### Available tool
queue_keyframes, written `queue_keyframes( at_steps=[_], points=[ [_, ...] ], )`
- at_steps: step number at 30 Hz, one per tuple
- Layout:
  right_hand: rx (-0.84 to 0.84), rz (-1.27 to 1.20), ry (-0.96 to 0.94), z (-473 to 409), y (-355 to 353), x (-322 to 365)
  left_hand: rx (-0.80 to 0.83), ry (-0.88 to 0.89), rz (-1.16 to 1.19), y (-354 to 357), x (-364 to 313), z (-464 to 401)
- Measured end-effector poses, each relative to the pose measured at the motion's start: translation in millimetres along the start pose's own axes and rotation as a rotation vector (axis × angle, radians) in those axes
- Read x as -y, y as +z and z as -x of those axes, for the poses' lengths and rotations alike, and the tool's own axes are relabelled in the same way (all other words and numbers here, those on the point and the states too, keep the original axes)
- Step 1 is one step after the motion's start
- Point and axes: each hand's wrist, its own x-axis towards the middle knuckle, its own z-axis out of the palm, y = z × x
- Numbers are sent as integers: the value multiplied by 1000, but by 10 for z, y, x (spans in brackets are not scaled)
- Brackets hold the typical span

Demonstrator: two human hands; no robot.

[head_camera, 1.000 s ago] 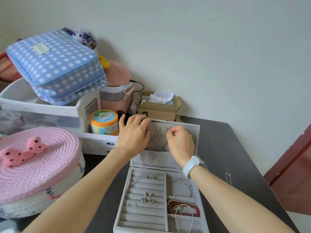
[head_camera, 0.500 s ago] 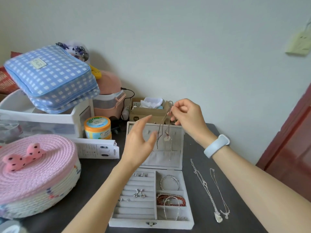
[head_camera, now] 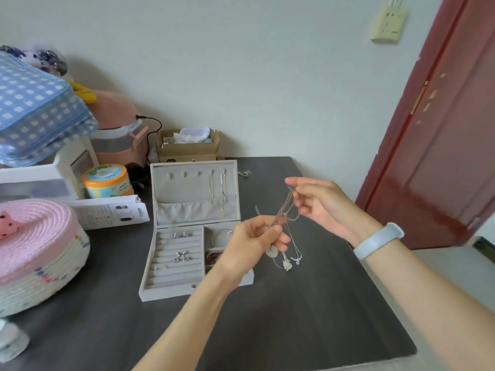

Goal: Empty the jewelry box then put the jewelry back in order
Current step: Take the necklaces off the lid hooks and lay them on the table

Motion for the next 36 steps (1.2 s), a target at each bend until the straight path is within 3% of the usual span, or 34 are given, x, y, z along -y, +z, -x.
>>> queue_keyframes(
  at_steps=[5,10,12,16,20,25,30,36],
  points=[
    [79,-49,185,257,-528,-368,-90,-145,29,197,217,125],
    [180,453,250,441,-774,-542,-139,-202,-2,345,305,193],
    [92,500,229,449,-825,-578,-134,-224,-20,428,351,209],
    [-178,165,186,383,-1004,-611,-123,-263,-54,638,485,230],
    [-349,66,178,250,-1163,-736,-160,-287,-118,851,635,205],
    [-451,166,170,-58,-1290,-874,-159,-193,-568,1055,782,53],
    [-390,420,106,-428,-1294,-1001,-224,-46,-1055,1000,945,-168],
    [-285,717,6,-896,-1186,-1154,-308,164,-1191,866,1161,-358]
  ],
)
